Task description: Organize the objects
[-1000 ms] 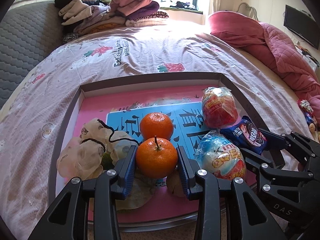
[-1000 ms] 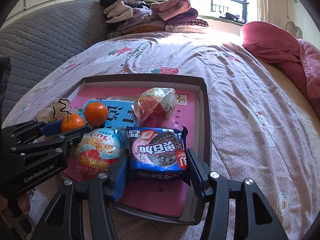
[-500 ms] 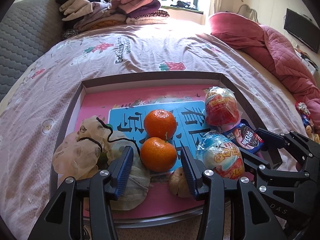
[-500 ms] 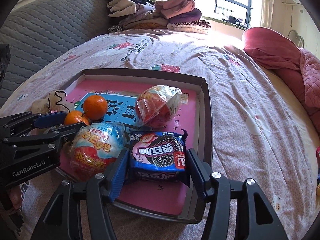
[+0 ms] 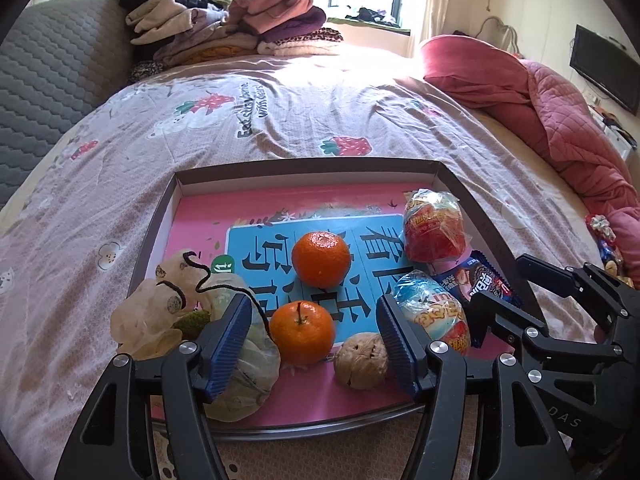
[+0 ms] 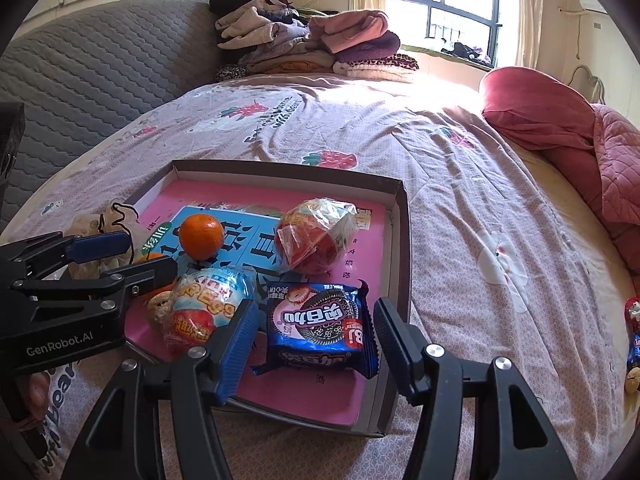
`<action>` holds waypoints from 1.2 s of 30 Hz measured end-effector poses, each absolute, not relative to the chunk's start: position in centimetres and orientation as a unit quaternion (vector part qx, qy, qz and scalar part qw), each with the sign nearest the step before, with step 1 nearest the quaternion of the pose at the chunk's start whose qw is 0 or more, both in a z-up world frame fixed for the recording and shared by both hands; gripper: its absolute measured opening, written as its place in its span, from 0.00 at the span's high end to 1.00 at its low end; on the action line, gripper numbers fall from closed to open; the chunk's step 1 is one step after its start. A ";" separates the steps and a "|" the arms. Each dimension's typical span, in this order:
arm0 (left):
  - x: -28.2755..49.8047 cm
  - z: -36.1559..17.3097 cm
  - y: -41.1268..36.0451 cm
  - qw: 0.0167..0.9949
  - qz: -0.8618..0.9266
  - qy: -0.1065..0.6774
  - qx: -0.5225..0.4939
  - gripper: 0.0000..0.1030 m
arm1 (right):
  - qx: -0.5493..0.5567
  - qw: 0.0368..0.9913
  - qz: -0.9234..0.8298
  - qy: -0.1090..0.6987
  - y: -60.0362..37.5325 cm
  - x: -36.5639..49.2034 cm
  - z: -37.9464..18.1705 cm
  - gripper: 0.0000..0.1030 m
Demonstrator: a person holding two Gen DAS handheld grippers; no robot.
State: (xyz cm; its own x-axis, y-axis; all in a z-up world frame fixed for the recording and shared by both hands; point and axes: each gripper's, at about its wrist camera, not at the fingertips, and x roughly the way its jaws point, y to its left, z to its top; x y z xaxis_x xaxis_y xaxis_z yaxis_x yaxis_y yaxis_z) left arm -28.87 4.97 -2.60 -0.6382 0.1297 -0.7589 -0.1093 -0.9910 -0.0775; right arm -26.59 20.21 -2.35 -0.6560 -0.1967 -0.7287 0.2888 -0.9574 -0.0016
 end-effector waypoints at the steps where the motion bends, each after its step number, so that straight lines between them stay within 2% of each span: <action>1: -28.8 -2.5 5.0 0.066 0.905 -0.012 -0.420 0.35 | 0.392 0.134 -0.908 0.058 20.2 -26.5 -2.2 0.42; 4: -28.6 -1.9 4.9 0.063 0.907 -0.015 -0.417 0.29 | 0.386 0.134 -0.911 0.054 20.3 -26.3 -1.7 0.42; 14: -27.3 0.7 4.4 0.050 0.916 -0.016 -0.398 0.26 | 0.356 0.138 -0.924 0.030 20.9 -24.9 1.1 0.36; 26: -23.7 4.6 3.6 0.039 0.930 -0.018 -0.364 0.25 | 0.307 0.147 -0.940 0.012 21.1 -21.2 5.4 0.36; 36: -19.1 4.7 2.8 0.036 0.934 -0.031 -0.355 0.25 | 0.283 0.153 -0.947 -0.005 21.1 -17.8 7.0 0.36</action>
State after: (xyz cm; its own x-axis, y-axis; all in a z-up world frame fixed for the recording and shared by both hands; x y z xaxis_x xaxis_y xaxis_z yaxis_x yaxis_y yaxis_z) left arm -19.05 2.77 4.68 -0.7451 0.0893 -0.6610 -0.0446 -0.9954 -0.0842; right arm -17.77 21.05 6.95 -0.7933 -0.2922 -0.5342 0.2864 -0.9533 0.0961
